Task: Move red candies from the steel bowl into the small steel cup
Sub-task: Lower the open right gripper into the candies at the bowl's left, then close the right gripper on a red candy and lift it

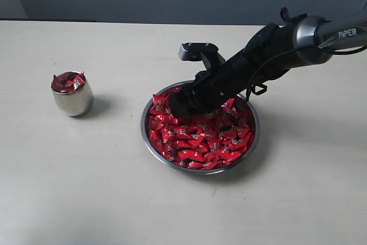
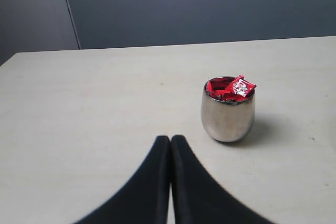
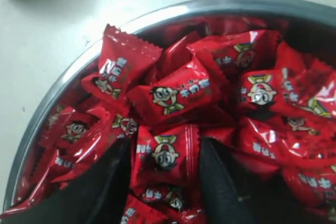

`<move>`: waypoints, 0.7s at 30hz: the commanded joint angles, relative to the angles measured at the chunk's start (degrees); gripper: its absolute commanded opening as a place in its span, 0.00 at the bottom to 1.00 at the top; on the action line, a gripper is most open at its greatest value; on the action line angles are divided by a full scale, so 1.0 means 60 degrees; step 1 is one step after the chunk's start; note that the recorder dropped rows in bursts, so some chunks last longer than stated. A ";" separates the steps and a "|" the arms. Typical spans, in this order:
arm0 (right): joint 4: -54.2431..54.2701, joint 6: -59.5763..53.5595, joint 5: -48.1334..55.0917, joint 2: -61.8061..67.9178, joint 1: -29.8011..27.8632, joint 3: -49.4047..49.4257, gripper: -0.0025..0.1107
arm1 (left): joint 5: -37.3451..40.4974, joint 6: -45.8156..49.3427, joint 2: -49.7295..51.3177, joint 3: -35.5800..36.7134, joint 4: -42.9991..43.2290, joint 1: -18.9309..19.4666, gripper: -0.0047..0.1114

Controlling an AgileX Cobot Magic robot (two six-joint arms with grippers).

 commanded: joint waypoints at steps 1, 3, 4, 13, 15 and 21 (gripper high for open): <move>-0.0152 0.0015 0.0147 -0.0009 -0.0030 -0.0035 0.39 | -0.0015 -0.0010 -0.0043 0.0036 -0.0022 0.0005 0.04; -0.0152 0.0015 0.0167 -0.0009 -0.0030 -0.0035 0.39 | -0.0015 -0.0010 -0.0043 0.0036 -0.0022 0.0005 0.04; -0.0152 0.0015 0.0167 -0.0009 -0.0030 -0.0035 0.39 | -0.0015 -0.0010 -0.0043 0.0036 -0.0022 0.0005 0.04; -0.0437 0.0032 -0.0222 0.0002 0.0444 -0.0035 0.39 | -0.0015 -0.0010 -0.0043 0.0036 -0.0022 0.0005 0.04; -0.0437 0.0032 -0.0381 0.0002 0.0533 -0.0035 0.39 | -0.0015 -0.0010 -0.0043 0.0036 -0.0022 0.0005 0.04; -0.0667 0.0162 -0.0425 0.0002 0.0575 -0.0035 0.36 | -0.0015 -0.0010 -0.0043 0.0036 -0.0022 0.0005 0.04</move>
